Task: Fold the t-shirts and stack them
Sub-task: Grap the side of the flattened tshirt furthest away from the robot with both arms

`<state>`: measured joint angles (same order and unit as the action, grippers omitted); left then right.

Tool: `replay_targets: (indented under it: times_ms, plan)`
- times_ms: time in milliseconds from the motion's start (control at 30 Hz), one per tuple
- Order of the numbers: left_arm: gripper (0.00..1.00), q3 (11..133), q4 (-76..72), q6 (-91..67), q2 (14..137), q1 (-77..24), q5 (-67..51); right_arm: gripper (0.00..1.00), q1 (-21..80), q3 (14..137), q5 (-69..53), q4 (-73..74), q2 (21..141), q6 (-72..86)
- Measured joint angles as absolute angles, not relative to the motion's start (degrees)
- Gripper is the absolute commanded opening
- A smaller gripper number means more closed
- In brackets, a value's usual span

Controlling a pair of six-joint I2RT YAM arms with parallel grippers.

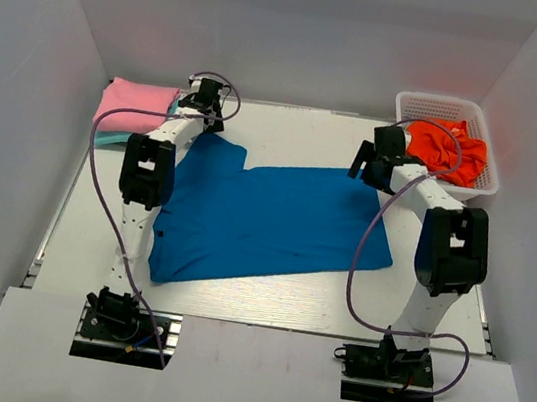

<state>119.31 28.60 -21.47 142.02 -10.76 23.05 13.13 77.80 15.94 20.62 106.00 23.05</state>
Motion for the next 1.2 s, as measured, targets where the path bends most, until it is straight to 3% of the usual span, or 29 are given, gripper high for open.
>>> replay_targets:
  times_ms: [333,367,400,867,1000,1067,1133,1200]
  plan:
    - [0.19,116.0,23.6,-16.3,141.1,-10.7,15.8,0.9,12.2,81.6,16.6,21.6,112.9,22.9]
    - [0.03,115.4,23.2,-16.0,140.7,-10.7,15.2,0.9,12.2,82.0,16.6,21.6,113.3,23.0]
    - [0.0,114.7,22.8,-15.8,140.4,-10.7,14.6,0.9,12.2,82.5,16.6,21.6,113.7,23.2]
    - [0.0,102.7,20.1,-14.8,132.5,-10.7,13.5,0.84,12.3,92.2,17.7,20.4,123.3,24.4]
    - [0.0,98.5,19.3,-14.9,129.4,-10.7,13.5,0.67,12.3,92.6,18.8,19.9,124.9,24.3]
    - [0.0,95.4,18.8,-15.0,127.2,-10.8,13.4,0.51,12.4,92.7,18.8,19.3,125.0,24.2]
    - [0.0,93.0,18.4,-15.4,125.3,-11.1,13.3,0.47,12.4,92.7,18.6,19.0,125.0,24.1]
    - [0.0,90.9,17.9,-15.9,123.6,-11.4,12.9,0.38,12.4,92.6,18.5,18.3,125.0,24.2]
